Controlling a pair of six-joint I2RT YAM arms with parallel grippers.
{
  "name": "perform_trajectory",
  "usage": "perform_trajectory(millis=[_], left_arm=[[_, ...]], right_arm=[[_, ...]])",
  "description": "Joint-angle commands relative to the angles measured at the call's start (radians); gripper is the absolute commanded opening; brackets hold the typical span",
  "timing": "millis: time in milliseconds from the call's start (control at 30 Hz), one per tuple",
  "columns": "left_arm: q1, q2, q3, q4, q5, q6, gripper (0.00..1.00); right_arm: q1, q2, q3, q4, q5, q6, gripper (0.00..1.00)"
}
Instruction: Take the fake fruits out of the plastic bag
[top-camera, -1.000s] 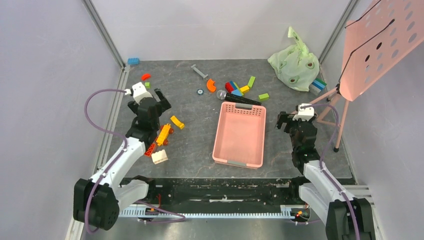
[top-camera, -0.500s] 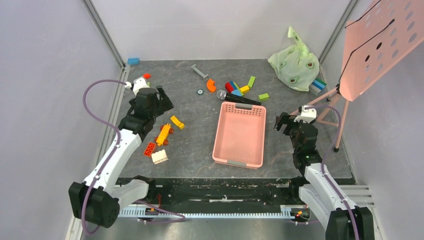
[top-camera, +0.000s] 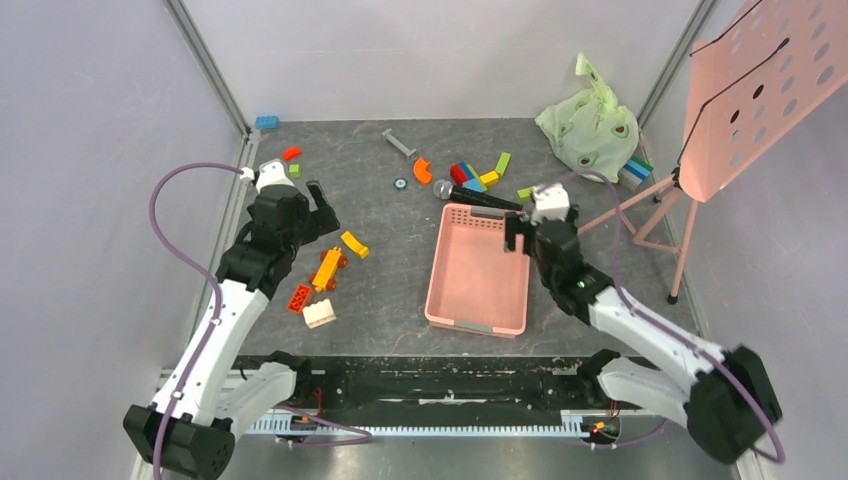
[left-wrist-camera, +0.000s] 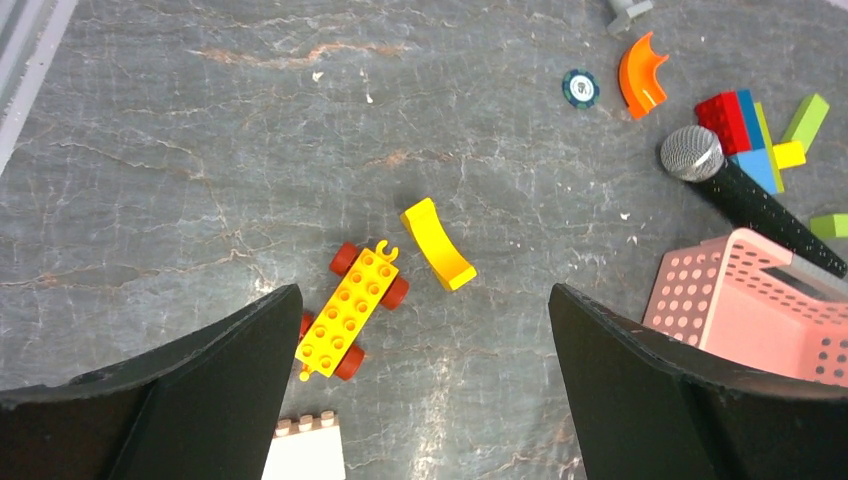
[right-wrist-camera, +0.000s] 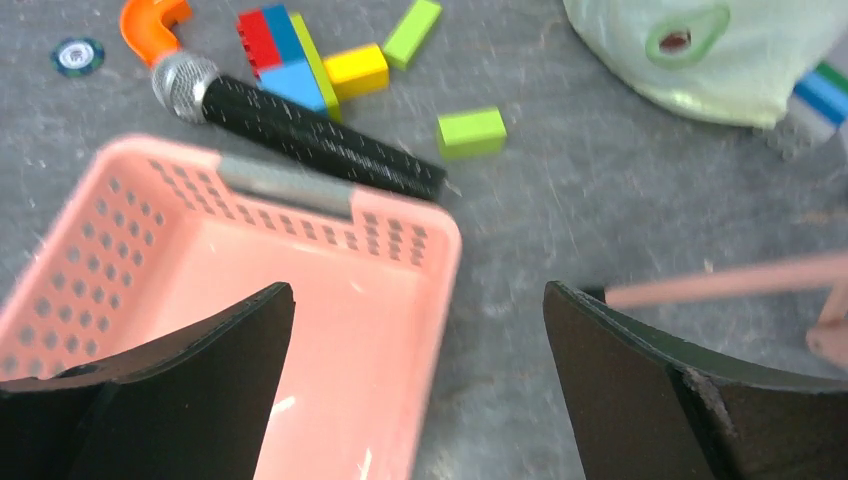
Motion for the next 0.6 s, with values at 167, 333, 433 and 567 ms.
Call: perform_trajectory(millis=[167, 333, 433, 567], left_arm=[[0.000, -0.019, 0.031, -0.028, 0.079, 0.140, 1.00], [0.000, -0.050, -0.002, -0.013, 0.057, 0.158, 1.00], [0.000, -0.059, -0.014, -0.009, 0.039, 0.166, 1.00], [-0.002, -0.058, -0.018, -0.010, 0.043, 0.171, 1.00]], right_arm=[[0.045, 0.589, 0.757, -0.212, 0.201, -0.122, 0.98], [-0.041, 0.929, 1.250, -0.393, 0.150, -0.154, 0.98], [-0.114, 1.115, 1.509, -0.464, 0.085, -0.145, 0.98], [-0.204, 1.285, 1.708, -0.464, 0.072, -0.138, 0.98]])
